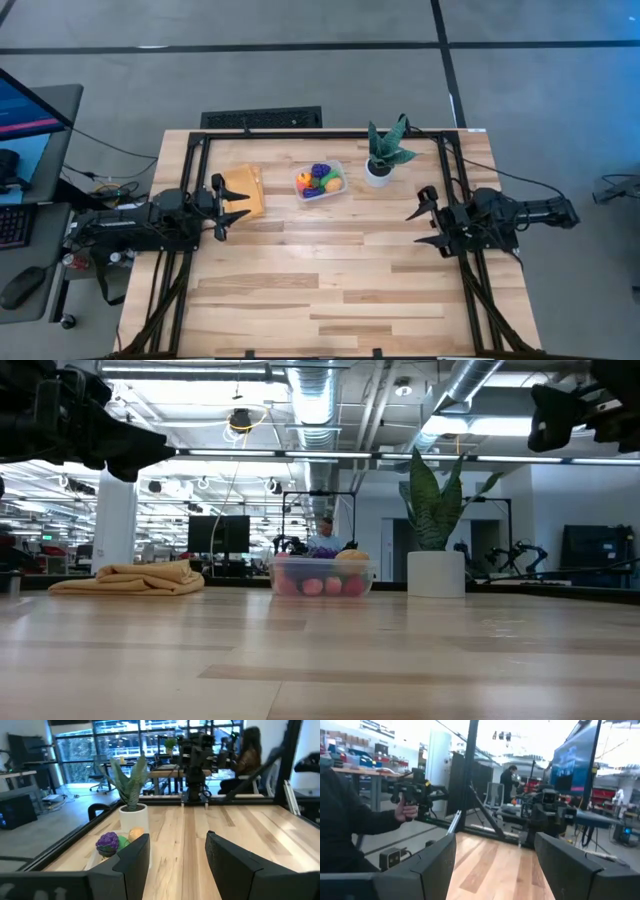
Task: Pick and placing Produce into tupperware
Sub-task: Return to Home Position
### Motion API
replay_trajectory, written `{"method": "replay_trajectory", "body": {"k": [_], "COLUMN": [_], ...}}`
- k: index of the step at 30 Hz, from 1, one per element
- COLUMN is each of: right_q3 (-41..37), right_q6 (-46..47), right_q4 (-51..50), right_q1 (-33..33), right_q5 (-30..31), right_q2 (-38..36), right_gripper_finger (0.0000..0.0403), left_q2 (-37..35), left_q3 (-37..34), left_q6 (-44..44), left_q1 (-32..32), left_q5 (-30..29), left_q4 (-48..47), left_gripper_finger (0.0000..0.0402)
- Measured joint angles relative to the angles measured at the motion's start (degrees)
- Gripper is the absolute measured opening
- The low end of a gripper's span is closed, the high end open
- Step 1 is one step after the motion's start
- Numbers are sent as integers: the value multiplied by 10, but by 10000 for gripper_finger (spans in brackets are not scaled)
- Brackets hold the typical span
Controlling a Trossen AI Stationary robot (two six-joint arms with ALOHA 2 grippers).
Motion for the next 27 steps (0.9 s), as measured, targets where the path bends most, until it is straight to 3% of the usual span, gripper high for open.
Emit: {"method": "replay_trajectory", "body": {"k": [17,27], "right_q3": [0,0], "right_q6": [55,60], "right_q4": [-55,-59], "right_q1": [-30,-31], "right_q5": [2,1], "right_q2": [0,0], "right_gripper_finger": [265,265], "left_q2": [0,0], "left_q3": [0,0], "left_q6": [26,5], "left_q1": [-1,-27], "left_q5": [64,57], "left_q4": [-1,0], "left_gripper_finger": [182,182]}}
